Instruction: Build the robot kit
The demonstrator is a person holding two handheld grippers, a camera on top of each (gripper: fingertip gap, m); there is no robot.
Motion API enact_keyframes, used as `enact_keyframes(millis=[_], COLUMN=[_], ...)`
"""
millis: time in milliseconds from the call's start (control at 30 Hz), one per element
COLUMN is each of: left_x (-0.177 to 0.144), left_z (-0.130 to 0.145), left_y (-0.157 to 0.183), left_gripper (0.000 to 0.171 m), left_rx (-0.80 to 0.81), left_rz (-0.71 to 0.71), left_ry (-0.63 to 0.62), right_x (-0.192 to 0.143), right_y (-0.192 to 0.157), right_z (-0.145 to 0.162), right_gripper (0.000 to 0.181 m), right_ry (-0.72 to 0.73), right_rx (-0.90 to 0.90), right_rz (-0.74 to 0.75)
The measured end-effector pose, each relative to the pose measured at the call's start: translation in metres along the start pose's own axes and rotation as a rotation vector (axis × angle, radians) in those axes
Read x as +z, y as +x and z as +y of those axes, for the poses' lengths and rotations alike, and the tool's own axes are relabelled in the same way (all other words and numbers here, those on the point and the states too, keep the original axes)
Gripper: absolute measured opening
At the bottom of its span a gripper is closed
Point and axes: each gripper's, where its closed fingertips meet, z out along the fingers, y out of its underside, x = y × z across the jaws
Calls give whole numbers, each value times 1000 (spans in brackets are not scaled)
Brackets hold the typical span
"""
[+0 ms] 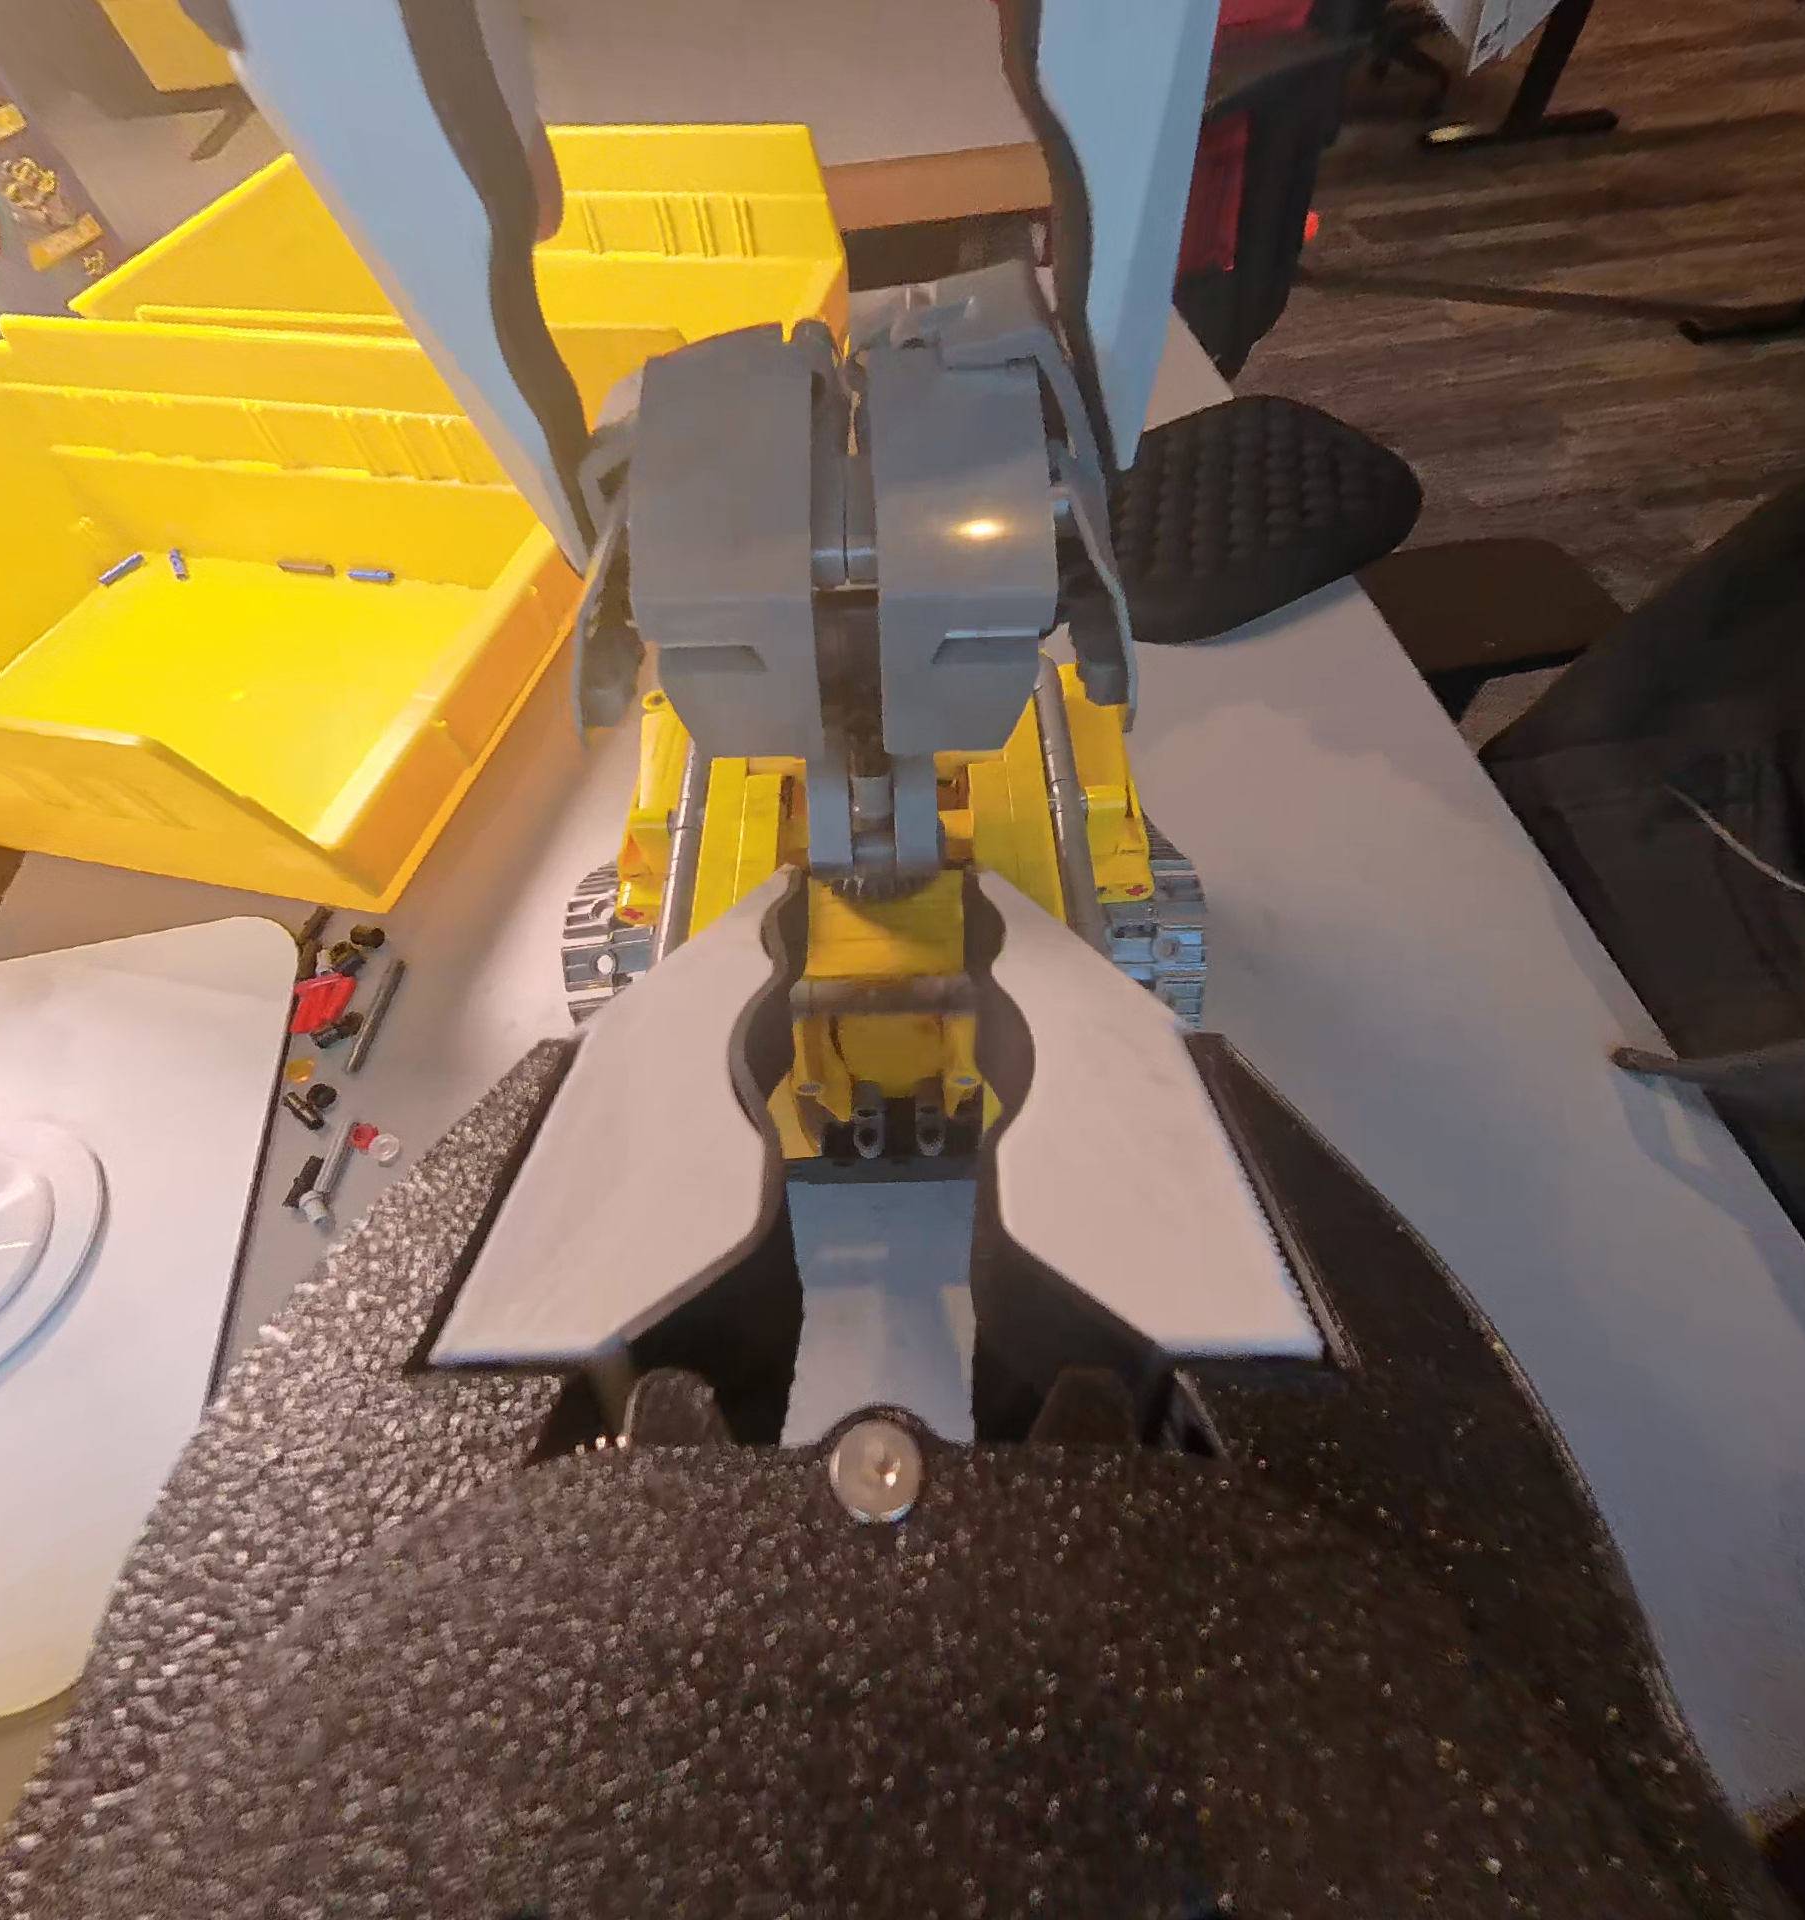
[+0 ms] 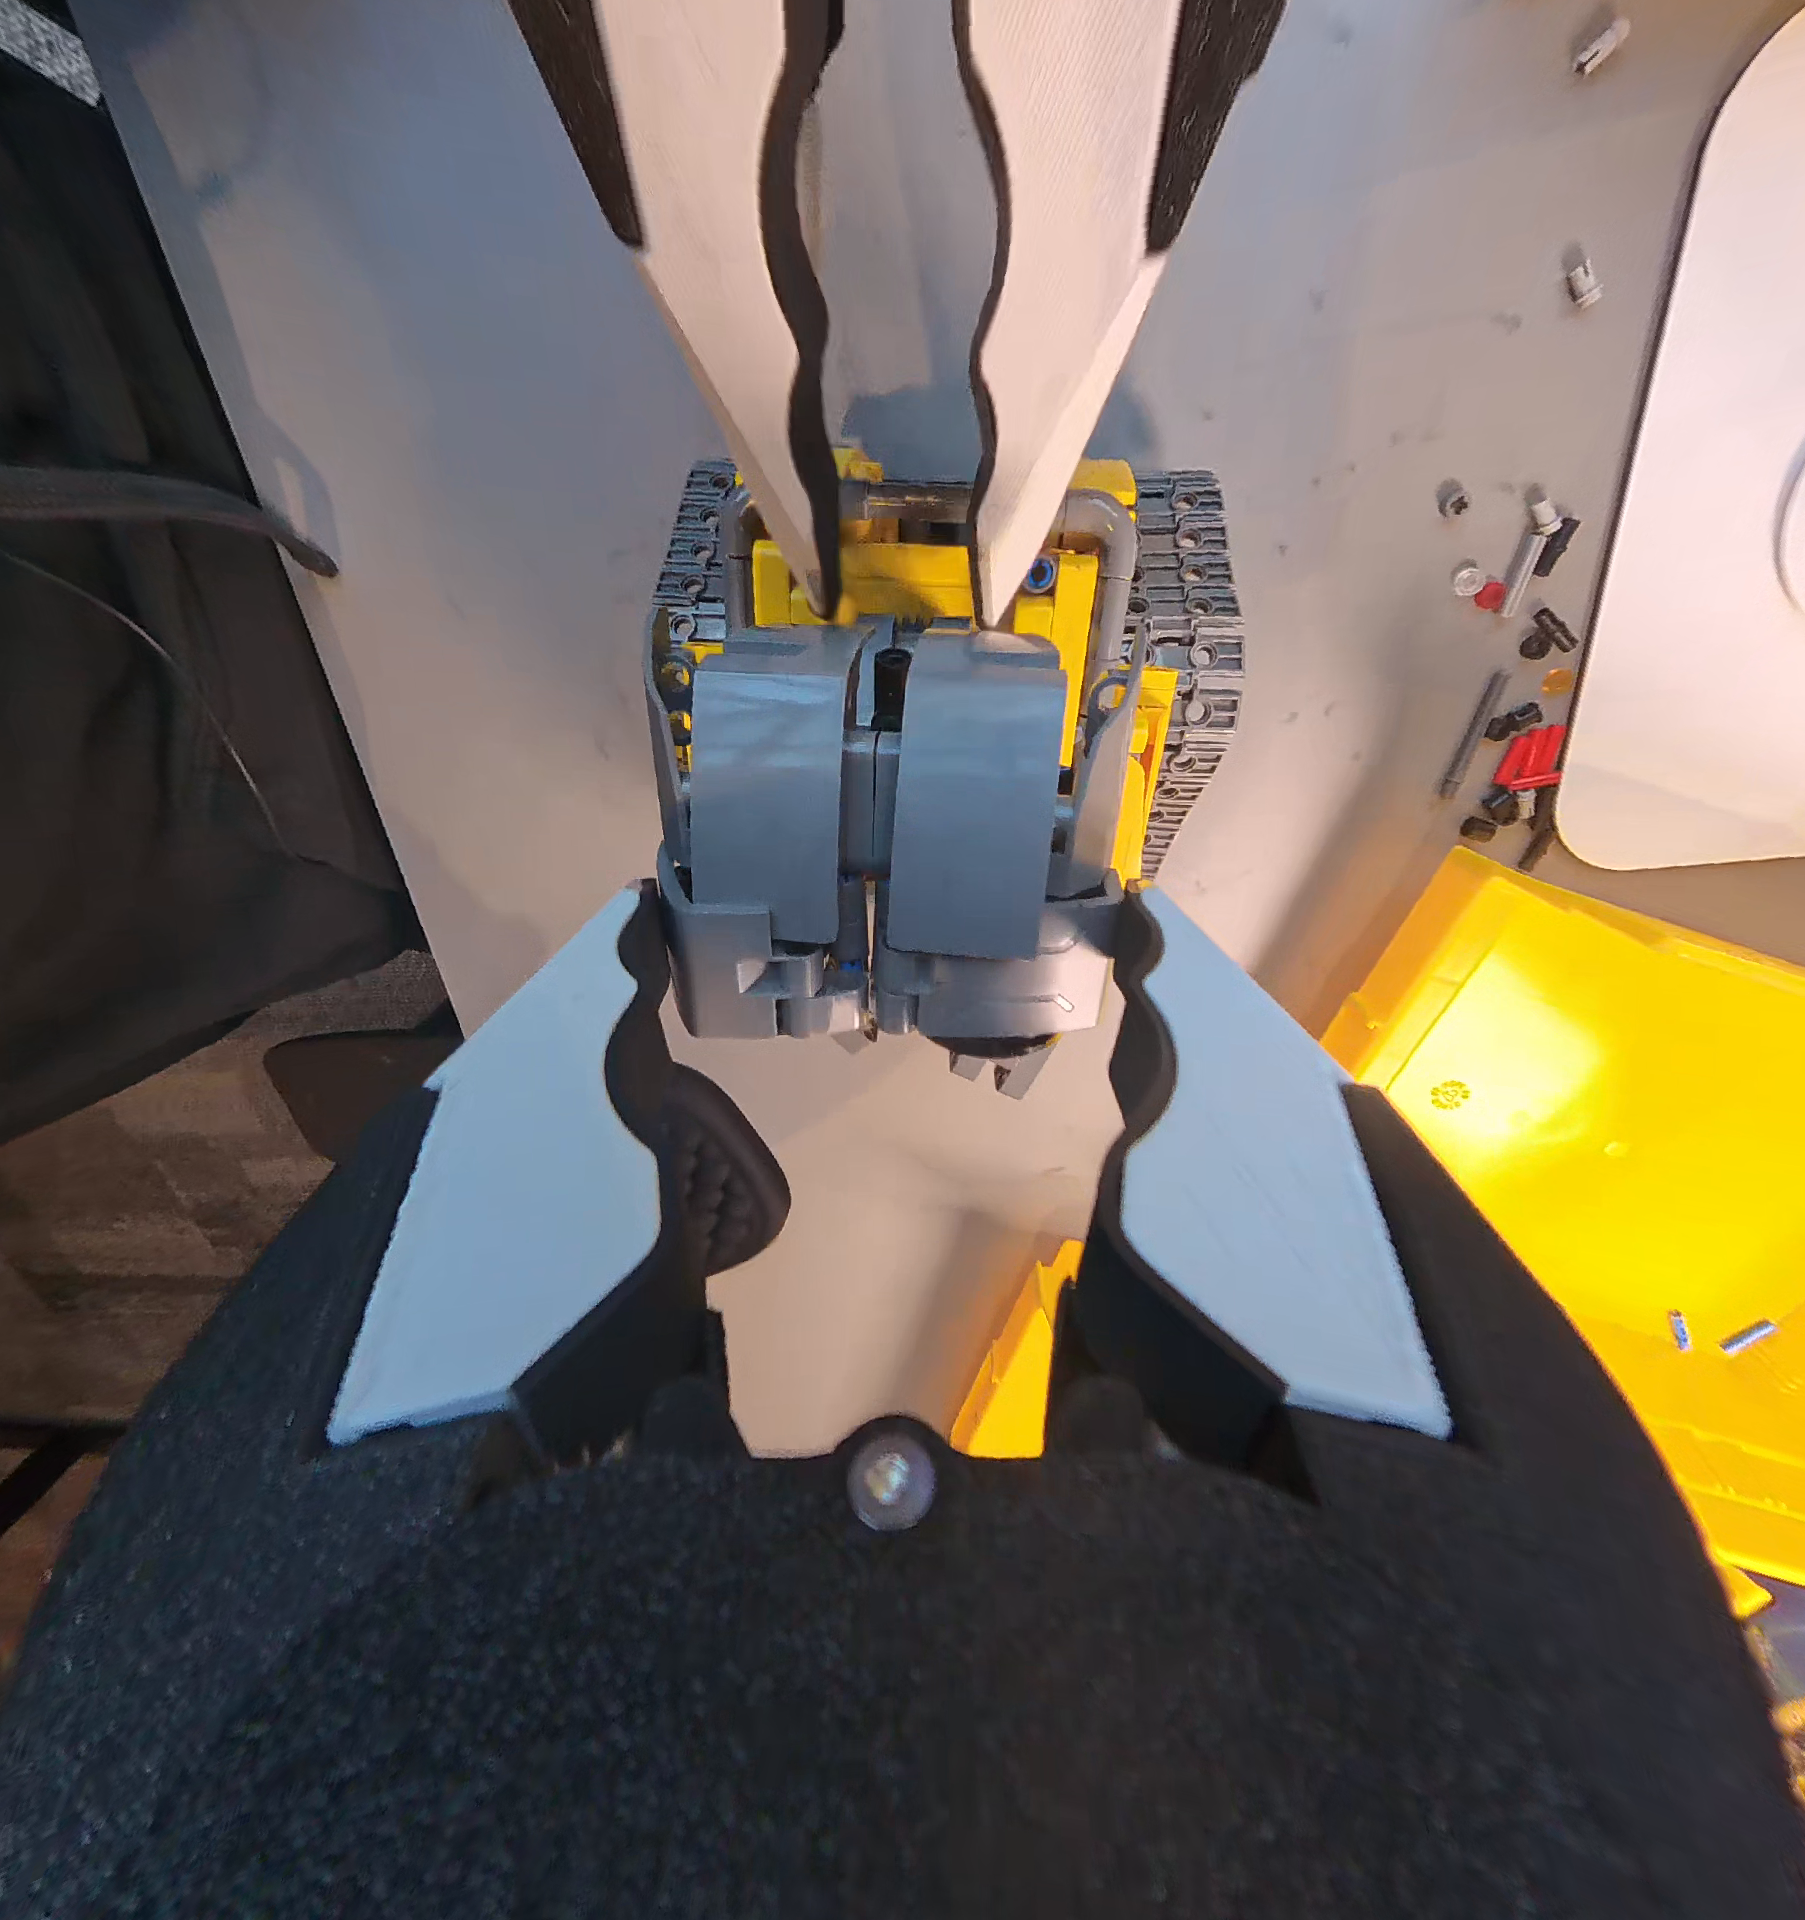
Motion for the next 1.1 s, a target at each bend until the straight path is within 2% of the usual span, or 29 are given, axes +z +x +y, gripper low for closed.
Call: enact_keyframes(millis=[100,200,733,867,1100], left_x=[-5,5,13,13,13], left_z=[-6,-1,1,1,1], left_y=[-1,-3,-2,-2,-2], left_gripper=[29,23,23,23,23], left_rx=[-10,-13,-50,-63,-79], left_rz=[-5,-21,2,12,25], left_ry=[27,-3,7,17,38], right_x=[0,-1,-2,-3,-10], right_y=[0,0,-1,0,-3], right_z=[0,-3,-9,-9,-3], right_gripper=[86,86,86,87,100], right_ry=[-2,5,44,102,265], right_rx=[3,2,7,6,21], right_rz=[-5,-7,-15,2,69])
